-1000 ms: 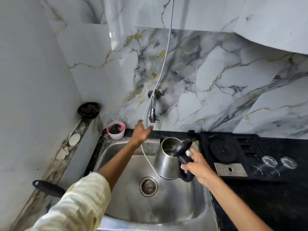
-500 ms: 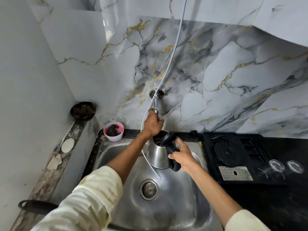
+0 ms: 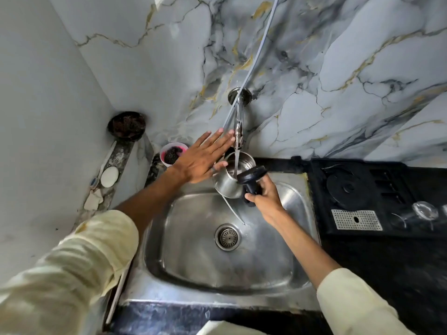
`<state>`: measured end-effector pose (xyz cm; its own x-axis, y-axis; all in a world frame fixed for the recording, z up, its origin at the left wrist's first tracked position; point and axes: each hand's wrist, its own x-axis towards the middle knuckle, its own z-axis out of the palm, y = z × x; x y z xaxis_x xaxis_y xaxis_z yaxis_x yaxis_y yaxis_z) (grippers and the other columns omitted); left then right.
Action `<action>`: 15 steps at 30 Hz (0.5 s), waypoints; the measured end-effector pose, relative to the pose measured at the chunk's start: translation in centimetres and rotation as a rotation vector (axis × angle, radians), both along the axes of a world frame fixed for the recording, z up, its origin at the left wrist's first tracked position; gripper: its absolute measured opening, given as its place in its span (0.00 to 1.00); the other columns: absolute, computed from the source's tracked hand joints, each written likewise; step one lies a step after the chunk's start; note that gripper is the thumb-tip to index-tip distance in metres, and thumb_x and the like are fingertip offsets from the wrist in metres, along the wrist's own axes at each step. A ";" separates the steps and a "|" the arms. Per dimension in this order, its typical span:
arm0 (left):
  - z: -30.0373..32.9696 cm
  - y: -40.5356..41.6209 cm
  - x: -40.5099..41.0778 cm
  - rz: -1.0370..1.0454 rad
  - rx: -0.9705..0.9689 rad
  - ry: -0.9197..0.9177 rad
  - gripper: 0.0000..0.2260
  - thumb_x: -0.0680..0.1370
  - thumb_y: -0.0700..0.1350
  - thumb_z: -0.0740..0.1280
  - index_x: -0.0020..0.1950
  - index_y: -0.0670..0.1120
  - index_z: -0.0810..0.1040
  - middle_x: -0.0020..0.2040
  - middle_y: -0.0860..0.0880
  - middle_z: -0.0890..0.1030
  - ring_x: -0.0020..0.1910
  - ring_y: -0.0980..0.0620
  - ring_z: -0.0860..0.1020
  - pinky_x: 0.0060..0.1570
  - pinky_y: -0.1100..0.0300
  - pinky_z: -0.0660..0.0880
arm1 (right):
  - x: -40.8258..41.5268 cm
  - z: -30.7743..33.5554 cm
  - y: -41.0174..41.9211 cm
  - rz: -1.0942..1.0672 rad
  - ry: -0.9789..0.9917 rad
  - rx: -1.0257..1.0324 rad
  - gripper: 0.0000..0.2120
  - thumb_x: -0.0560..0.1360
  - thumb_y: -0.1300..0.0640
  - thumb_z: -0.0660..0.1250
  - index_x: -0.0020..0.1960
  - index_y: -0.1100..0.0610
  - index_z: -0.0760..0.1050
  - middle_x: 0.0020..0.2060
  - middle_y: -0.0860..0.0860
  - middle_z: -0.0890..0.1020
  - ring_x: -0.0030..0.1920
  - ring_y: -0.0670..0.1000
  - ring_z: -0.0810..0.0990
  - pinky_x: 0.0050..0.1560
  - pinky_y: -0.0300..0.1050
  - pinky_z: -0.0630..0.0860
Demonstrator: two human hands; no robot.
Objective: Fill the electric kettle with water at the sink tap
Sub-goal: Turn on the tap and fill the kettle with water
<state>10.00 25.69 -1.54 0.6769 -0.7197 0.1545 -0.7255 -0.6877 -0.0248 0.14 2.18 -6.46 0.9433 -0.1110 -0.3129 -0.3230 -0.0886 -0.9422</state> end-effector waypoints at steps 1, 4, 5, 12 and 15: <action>0.4 0.1 0.5 -0.030 0.032 -0.025 0.31 0.87 0.58 0.50 0.87 0.47 0.47 0.87 0.47 0.46 0.86 0.44 0.46 0.85 0.45 0.47 | 0.1 -0.1 -0.2 -0.004 -0.013 -0.006 0.35 0.69 0.80 0.69 0.60 0.42 0.75 0.47 0.52 0.80 0.48 0.48 0.79 0.48 0.40 0.77; 0.8 0.8 1.1 -0.070 0.084 -0.062 0.30 0.88 0.58 0.49 0.87 0.48 0.48 0.87 0.47 0.48 0.86 0.43 0.48 0.84 0.43 0.50 | -0.1 -1.6 0.2 -0.014 -0.019 0.016 0.32 0.67 0.81 0.69 0.58 0.48 0.76 0.45 0.50 0.82 0.46 0.43 0.80 0.54 0.45 0.75; 1.0 0.9 1.2 -0.074 0.103 -0.076 0.30 0.88 0.58 0.48 0.87 0.48 0.48 0.87 0.47 0.48 0.86 0.43 0.49 0.84 0.43 0.50 | -0.2 -1.9 0.3 -0.021 -0.018 0.024 0.31 0.67 0.81 0.70 0.56 0.48 0.76 0.44 0.48 0.83 0.45 0.40 0.80 0.54 0.46 0.75; 1.3 -0.2 1.2 -0.044 0.119 -0.072 0.31 0.87 0.58 0.51 0.87 0.46 0.48 0.87 0.45 0.49 0.86 0.44 0.49 0.84 0.43 0.49 | 0.5 -2.4 0.6 -0.037 -0.055 0.073 0.31 0.67 0.81 0.70 0.52 0.46 0.77 0.47 0.54 0.82 0.48 0.47 0.79 0.53 0.50 0.75; 1.3 -0.3 1.2 -0.036 0.117 -0.086 0.30 0.88 0.58 0.51 0.87 0.47 0.48 0.87 0.45 0.49 0.86 0.43 0.49 0.84 0.43 0.49 | 0.8 -2.3 0.8 -0.042 -0.060 0.097 0.31 0.67 0.81 0.70 0.52 0.46 0.76 0.48 0.57 0.80 0.49 0.50 0.78 0.52 0.50 0.74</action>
<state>11.24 25.39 -0.21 0.6385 -0.7595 0.1242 -0.7411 -0.6503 -0.1667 0.95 2.97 -8.77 0.9557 -0.1231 -0.2674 -0.2674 0.0162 -0.9634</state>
